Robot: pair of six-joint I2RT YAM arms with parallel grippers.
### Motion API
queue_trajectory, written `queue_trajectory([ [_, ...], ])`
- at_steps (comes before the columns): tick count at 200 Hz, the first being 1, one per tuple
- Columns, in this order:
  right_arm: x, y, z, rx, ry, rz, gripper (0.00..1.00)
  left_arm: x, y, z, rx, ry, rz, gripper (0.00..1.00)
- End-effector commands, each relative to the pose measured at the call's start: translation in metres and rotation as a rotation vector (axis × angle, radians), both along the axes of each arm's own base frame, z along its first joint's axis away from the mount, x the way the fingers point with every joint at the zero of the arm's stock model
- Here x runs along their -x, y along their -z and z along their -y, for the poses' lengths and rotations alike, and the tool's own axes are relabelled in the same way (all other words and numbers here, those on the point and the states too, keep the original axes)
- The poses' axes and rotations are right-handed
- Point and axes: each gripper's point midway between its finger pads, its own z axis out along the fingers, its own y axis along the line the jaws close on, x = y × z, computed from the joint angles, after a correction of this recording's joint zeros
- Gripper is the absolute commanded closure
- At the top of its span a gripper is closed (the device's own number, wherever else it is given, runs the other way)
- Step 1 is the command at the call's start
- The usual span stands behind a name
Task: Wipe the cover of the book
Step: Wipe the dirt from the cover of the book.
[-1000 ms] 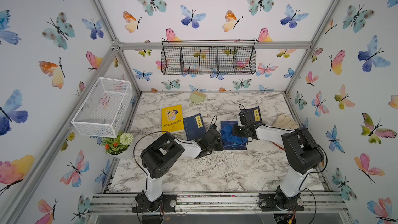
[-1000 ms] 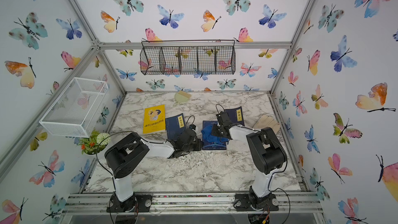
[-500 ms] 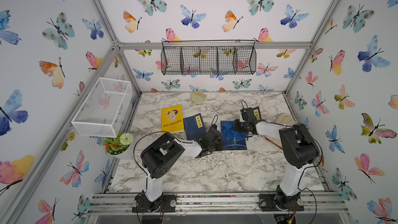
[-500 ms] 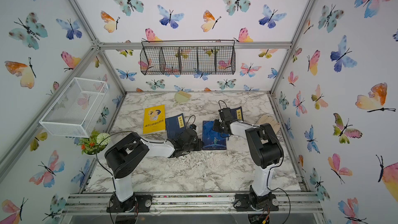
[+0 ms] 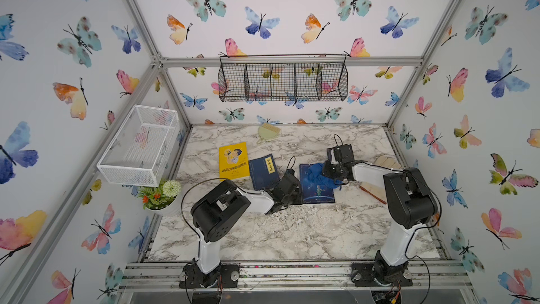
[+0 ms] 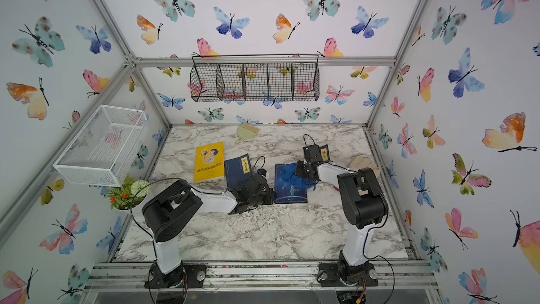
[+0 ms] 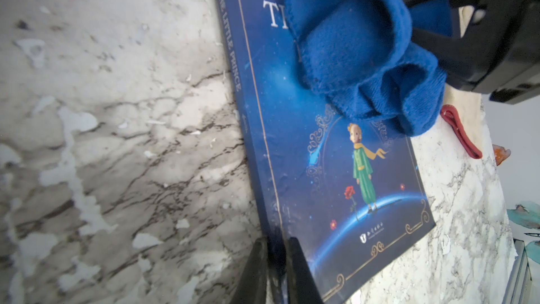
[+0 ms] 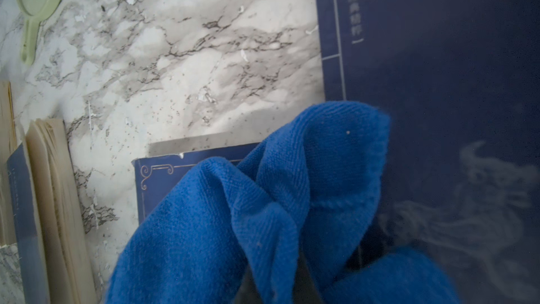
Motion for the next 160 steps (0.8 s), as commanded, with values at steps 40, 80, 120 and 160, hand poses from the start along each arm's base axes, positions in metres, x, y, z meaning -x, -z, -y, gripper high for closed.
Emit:
queue_trajectory([
  [40, 0.073, 0.069, -0.028, 0.076, -0.085, -0.264, 0.94, 0.041, 0.06, -0.024, -0.168, 0.05, -0.169, 0.85],
  [80, 0.048, 0.069, -0.021, 0.175, -0.077, -0.236, 0.94, 0.042, 0.06, -0.026, -0.174, 0.049, -0.169, 0.85],
  [120, 0.035, 0.057, 0.014, 0.222, -0.01, -0.209, 0.93, 0.044, 0.061, -0.031, -0.179, 0.038, -0.168, 0.85],
  [160, 0.084, 0.062, -0.005, 0.098, -0.071, -0.266, 0.94, 0.044, 0.061, -0.029, -0.162, 0.034, -0.167, 0.85],
])
